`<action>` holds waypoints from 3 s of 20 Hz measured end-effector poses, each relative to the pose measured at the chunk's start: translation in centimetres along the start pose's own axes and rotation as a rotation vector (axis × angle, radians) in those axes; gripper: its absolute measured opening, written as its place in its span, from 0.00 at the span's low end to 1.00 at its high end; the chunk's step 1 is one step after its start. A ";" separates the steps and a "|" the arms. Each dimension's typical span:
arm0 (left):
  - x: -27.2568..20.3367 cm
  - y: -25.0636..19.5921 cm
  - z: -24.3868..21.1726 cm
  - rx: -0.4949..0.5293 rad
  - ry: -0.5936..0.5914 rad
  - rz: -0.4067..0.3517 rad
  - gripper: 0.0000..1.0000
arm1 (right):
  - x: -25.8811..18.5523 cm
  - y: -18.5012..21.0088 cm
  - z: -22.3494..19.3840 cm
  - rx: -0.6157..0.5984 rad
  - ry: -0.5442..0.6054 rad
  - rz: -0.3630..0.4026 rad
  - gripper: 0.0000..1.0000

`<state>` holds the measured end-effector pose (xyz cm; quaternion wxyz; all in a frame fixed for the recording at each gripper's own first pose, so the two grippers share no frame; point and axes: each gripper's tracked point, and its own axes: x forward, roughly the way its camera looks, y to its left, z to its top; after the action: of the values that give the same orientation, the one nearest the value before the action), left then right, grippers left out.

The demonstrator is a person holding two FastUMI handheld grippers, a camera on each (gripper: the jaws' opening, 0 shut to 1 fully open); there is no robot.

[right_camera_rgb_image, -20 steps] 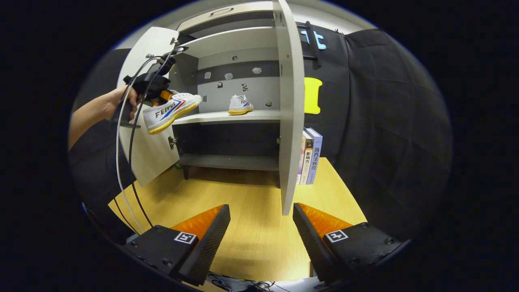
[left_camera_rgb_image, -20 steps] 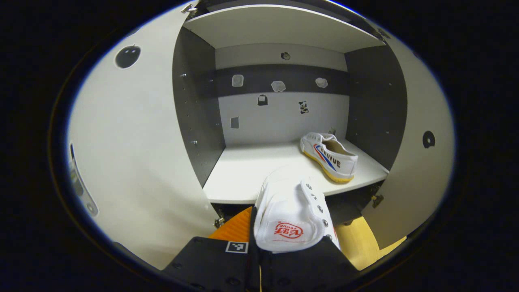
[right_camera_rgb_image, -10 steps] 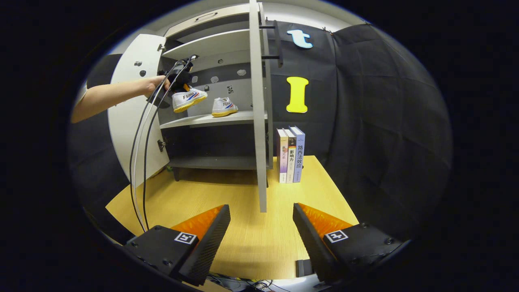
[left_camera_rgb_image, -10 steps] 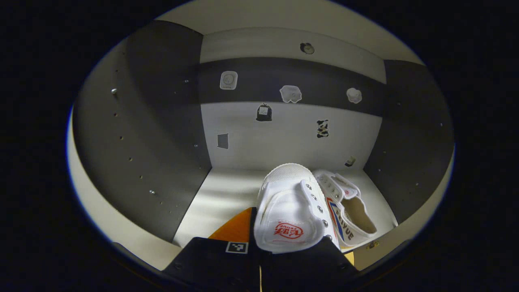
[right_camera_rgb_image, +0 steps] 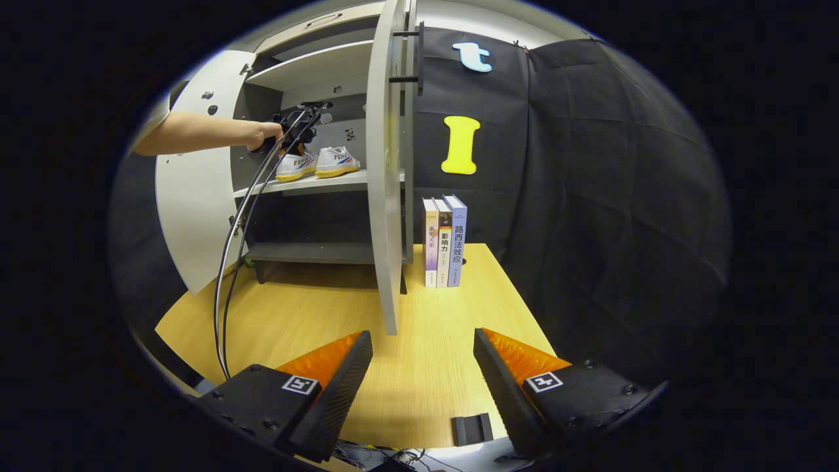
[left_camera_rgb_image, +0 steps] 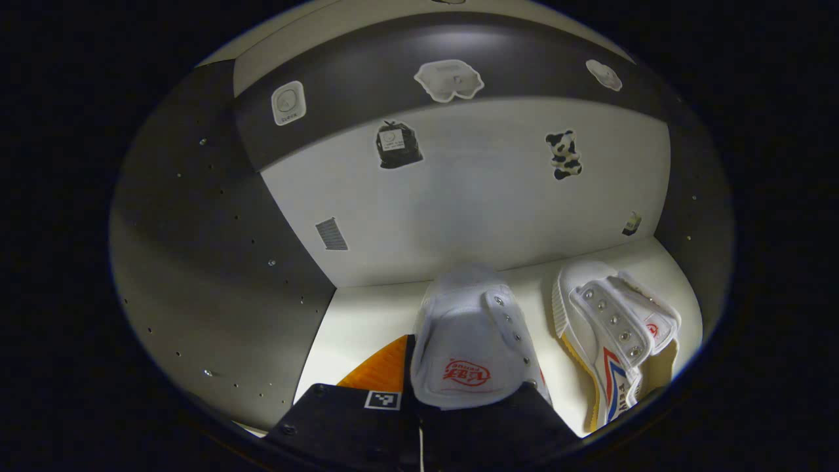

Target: Grab one shoe with the right hand and put it into the shoe cabinet, grab the other shoe with the left hand and put it into the shoe cabinet; then close the right door with the right hand and the left door with the left hand.

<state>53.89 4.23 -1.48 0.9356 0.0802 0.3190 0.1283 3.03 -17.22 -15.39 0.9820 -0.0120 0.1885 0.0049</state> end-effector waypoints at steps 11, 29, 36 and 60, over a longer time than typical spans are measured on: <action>-7.0 -0.3 0.9 -0.039 -0.108 -0.097 0.70 | 1.0 0.9 1.6 0.022 -0.033 0.021 0.99; -31.2 2.4 -13.8 -0.211 -0.560 -0.167 0.97 | -2.9 -2.7 14.5 0.088 -0.250 -0.084 0.98; -33.1 -0.6 -21.6 -0.208 -0.508 -0.262 0.98 | -2.6 -8.9 22.5 0.132 -0.323 -0.179 0.98; -33.1 2.7 -26.7 -0.244 -0.484 -0.185 0.96 | 2.6 -4.2 33.5 0.092 -0.398 -0.017 0.97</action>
<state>11.61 -1.06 -2.72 0.9950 -0.0344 0.0747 0.0569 17.87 -20.52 14.81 0.9994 0.0326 -0.0092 -0.0095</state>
